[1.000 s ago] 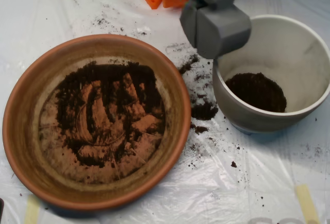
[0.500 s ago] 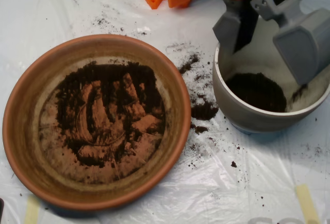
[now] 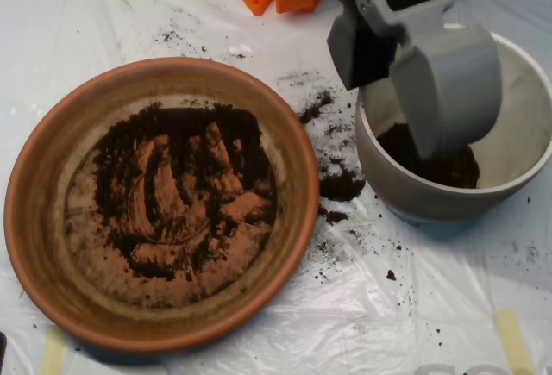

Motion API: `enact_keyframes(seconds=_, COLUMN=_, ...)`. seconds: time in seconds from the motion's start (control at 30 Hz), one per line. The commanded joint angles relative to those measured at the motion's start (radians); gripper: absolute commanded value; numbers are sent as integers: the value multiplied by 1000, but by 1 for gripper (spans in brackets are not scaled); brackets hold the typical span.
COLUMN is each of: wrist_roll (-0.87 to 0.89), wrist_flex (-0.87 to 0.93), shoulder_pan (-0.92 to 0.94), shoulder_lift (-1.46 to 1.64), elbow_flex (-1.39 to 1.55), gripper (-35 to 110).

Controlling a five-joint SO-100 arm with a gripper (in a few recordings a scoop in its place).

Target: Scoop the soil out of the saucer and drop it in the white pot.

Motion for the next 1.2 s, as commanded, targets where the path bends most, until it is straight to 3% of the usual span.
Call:
enact_keyframes(seconds=0.0, wrist_roll=12, wrist_flex=38, shoulder_pan=57, shoulder_lift=81, elbow_flex=-124, gripper=44)
enact_keyframes(seconds=0.1, wrist_roll=8, wrist_flex=14, shoulder_pan=127, shoulder_lift=103, elbow_flex=-35, gripper=44)
enact_keyframes(seconds=0.53, wrist_roll=-129, wrist_flex=-426, shoulder_pan=453, shoulder_lift=272, elbow_flex=749, gripper=46)
enact_keyframes(seconds=1.17, wrist_roll=-485, wrist_flex=-557, shoulder_pan=512, shoulder_lift=74, elbow_flex=945, gripper=44)
